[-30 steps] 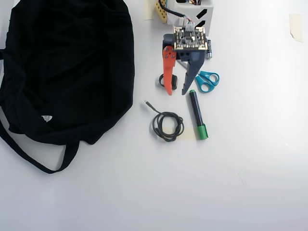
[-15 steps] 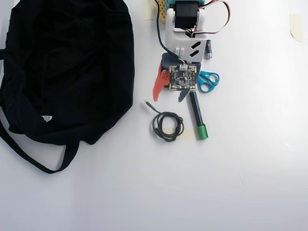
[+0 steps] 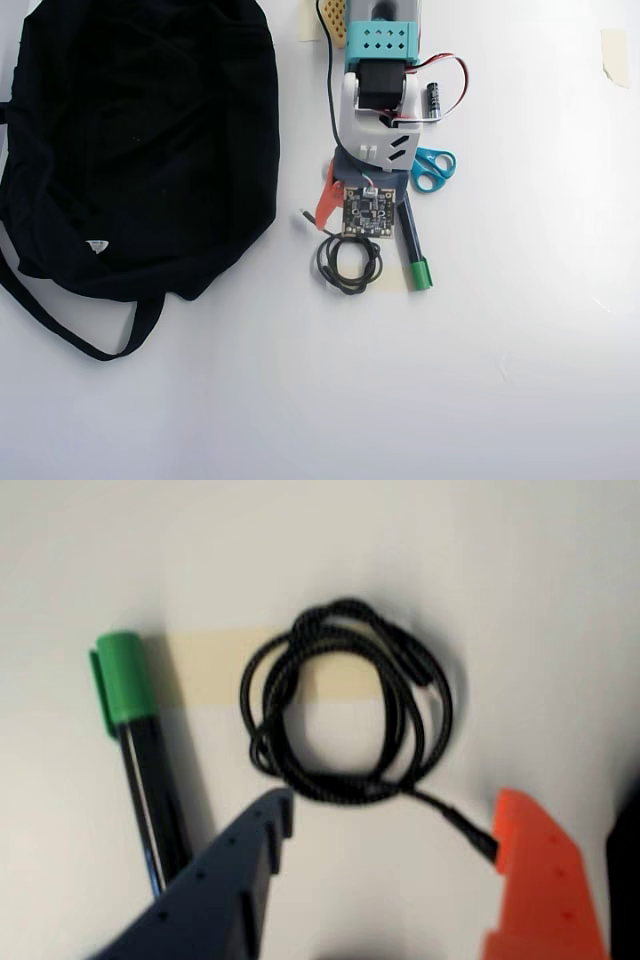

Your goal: Put the cable into the black bag

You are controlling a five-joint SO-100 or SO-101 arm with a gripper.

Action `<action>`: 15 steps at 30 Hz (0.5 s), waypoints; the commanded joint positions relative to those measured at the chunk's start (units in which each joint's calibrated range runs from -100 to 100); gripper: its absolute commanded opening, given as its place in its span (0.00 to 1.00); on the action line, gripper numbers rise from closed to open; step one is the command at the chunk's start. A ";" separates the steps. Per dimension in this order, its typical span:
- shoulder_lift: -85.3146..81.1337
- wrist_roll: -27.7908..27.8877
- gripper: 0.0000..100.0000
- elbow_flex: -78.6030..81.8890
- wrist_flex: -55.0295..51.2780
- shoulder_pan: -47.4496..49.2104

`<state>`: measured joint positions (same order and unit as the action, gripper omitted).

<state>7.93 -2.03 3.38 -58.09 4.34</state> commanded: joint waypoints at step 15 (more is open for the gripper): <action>8.50 -0.23 0.26 -5.18 0.38 -2.17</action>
<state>16.65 -2.03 1.49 -58.09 2.42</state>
